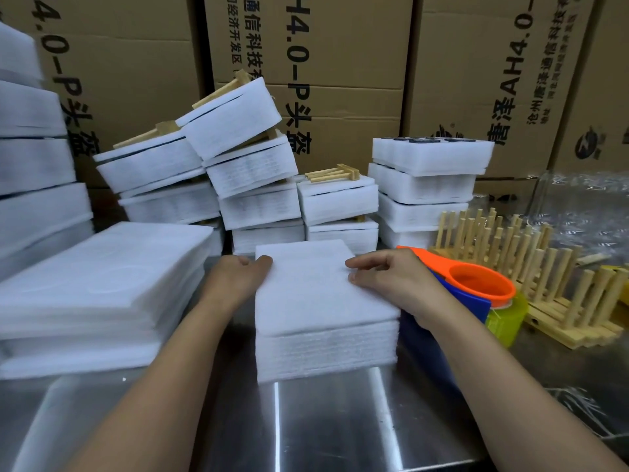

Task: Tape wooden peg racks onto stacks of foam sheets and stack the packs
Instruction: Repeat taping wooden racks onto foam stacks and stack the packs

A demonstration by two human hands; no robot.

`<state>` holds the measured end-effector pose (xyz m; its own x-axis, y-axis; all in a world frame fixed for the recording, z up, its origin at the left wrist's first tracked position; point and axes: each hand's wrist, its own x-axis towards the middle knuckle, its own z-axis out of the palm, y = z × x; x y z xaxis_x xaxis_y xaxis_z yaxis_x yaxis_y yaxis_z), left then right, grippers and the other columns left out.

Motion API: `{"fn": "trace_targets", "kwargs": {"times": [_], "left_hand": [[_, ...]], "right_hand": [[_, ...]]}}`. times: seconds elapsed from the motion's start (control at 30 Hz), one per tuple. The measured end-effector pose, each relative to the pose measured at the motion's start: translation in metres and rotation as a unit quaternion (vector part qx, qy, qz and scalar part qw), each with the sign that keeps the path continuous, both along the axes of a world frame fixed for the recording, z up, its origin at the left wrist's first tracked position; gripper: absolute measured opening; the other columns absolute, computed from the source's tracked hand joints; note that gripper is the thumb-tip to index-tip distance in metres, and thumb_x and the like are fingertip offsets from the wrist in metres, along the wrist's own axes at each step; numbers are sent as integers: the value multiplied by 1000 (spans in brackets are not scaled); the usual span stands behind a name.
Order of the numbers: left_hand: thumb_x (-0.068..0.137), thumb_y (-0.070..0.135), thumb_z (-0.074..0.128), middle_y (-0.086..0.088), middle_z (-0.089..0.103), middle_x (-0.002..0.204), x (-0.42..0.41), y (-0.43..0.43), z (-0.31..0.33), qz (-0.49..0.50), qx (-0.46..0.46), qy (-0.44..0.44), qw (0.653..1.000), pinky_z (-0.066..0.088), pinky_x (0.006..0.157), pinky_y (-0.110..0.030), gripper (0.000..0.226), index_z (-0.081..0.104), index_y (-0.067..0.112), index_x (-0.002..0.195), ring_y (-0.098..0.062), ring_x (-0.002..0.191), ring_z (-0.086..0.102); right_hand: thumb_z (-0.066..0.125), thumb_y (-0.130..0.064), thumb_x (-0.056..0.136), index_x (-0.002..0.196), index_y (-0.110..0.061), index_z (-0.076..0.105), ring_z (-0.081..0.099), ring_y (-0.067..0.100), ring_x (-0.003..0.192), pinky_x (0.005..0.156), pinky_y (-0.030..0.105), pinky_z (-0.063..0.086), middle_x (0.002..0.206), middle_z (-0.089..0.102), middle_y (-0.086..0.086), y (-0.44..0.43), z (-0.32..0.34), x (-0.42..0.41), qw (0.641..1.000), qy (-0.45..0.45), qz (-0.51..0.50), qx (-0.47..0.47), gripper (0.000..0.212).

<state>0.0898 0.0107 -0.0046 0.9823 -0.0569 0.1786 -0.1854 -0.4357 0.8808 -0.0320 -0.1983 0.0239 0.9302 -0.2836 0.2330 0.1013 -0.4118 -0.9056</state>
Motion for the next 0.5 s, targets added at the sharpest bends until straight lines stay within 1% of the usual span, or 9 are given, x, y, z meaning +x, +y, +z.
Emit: {"fn": "trace_targets", "kwargs": {"times": [0.1, 0.17, 0.23, 0.3, 0.37, 0.43, 0.47, 0.5], "left_hand": [[77, 45, 57, -2, 50, 64, 0, 0, 1, -5, -6, 2, 1000, 35, 63, -28, 28, 53, 18, 71, -16, 61, 47], [79, 45, 57, -3, 47, 62, 0, 0, 2, -6, -4, 7, 1000, 33, 60, -28, 30, 50, 17, 69, -16, 58, 44], [80, 44, 58, -2, 43, 58, -1, 0, 3, -6, 0, 11, 1000, 31, 57, -27, 34, 45, 18, 64, -15, 52, 40], [82, 44, 58, 1, 39, 51, -3, 0, 5, -11, -1, 18, 1000, 28, 50, -22, 39, 38, 20, 58, -11, 40, 35], [83, 43, 59, 4, 39, 47, -4, 1, 6, -16, -6, 32, 999, 26, 41, -18, 39, 39, 19, 60, -7, 32, 33], [84, 45, 59, 6, 40, 44, -6, 1, 8, -15, -2, 43, 999, 27, 38, -16, 42, 38, 19, 58, -6, 31, 35], [83, 45, 61, 5, 41, 45, -6, 1, 9, -6, 4, 40, 999, 29, 40, -18, 44, 37, 19, 57, -7, 35, 38], [81, 45, 63, 4, 45, 52, -6, 2, 10, 7, 11, 26, 1000, 31, 45, -21, 43, 38, 18, 59, -10, 43, 42]], "right_hand": [[71, -15, 81, 80, -33, 72, 54, 2, 60, 58, 12, 43, 63, 58, -12, 2, -2, 1, 1000, -8, -1, -30, 18], [69, -17, 82, 78, -35, 72, 50, -1, 55, 56, 14, 42, 61, 54, -14, 3, -3, 1, 999, -17, -3, -50, 20], [69, -17, 83, 78, -36, 72, 50, -3, 54, 58, 15, 42, 64, 54, -15, 4, -4, 2, 998, -25, -4, -59, 19], [70, -17, 83, 79, -33, 73, 53, -7, 55, 57, 9, 43, 67, 55, -17, 6, -4, 2, 998, -32, 5, -49, 16], [71, -16, 82, 80, -29, 74, 55, -14, 59, 58, 3, 43, 69, 58, -19, 7, -5, 1, 999, -37, 19, -28, 13], [73, -16, 81, 82, -26, 75, 56, -17, 65, 61, 2, 43, 75, 60, -20, 7, -5, 1, 999, -37, 28, -15, 11], [73, -17, 81, 83, -25, 75, 56, -17, 67, 62, 2, 44, 81, 60, -19, 6, -6, 1, 999, -35, 30, -14, 9], [73, -18, 81, 84, -25, 76, 56, -17, 69, 63, 2, 43, 86, 60, -17, 6, -6, 1, 999, -33, 32, -15, 8]]}}
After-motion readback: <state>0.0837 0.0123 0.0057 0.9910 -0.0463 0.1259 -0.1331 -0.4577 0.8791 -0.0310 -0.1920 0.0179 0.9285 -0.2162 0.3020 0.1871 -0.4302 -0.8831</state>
